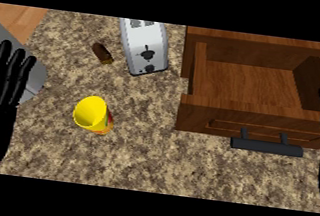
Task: Pick up the cup, place it into the drawer and close the drawer
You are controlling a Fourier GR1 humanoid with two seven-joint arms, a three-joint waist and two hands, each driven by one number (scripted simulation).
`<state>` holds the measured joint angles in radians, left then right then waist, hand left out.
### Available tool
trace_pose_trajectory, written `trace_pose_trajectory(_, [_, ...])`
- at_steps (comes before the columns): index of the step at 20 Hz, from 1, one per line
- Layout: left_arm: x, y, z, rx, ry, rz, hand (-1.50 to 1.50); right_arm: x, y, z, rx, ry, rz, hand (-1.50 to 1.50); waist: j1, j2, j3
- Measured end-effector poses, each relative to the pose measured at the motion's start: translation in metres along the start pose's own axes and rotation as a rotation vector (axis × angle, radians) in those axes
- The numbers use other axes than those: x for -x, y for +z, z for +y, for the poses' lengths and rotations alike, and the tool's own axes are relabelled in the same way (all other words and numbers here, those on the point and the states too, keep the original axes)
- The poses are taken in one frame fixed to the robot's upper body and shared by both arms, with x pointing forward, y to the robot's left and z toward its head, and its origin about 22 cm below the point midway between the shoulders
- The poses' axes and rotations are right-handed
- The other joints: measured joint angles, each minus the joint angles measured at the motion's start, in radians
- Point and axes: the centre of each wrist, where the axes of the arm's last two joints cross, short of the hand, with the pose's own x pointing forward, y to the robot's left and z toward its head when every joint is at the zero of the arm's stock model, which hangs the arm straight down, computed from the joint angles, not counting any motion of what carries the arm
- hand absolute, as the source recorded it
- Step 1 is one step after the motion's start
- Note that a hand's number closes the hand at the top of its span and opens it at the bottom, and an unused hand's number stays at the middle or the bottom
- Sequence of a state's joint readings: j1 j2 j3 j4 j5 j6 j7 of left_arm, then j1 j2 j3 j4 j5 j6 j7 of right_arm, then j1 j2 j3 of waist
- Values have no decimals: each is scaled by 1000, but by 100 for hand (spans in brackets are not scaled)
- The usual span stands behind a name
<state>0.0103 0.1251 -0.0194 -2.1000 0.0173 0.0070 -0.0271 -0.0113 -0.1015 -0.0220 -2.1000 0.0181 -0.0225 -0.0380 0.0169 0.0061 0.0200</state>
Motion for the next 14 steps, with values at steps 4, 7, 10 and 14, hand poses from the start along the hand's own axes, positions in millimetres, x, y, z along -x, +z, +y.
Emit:
trace_pose_trajectory(4, [2, -5, -22, -68, -36, 19, -150, 5, -2, 3, 3, -15, 20, -150, -12, -4, -12])
trace_pose_trajectory(7, [6, -6, -42, -171, -29, 63, -150, 5, -2, 4, -21, -6, 45, -150, -19, -5, -17])
trace_pose_trajectory(10, [12, -7, -59, -265, 40, 122, -150, 8, -1, 1, -75, 24, 85, -150, -22, -5, -19])
trace_pose_trajectory(14, [27, 1, -75, -337, 86, 170, -150, 9, -1, 0, -104, 36, 104, -150, -21, -5, -20])
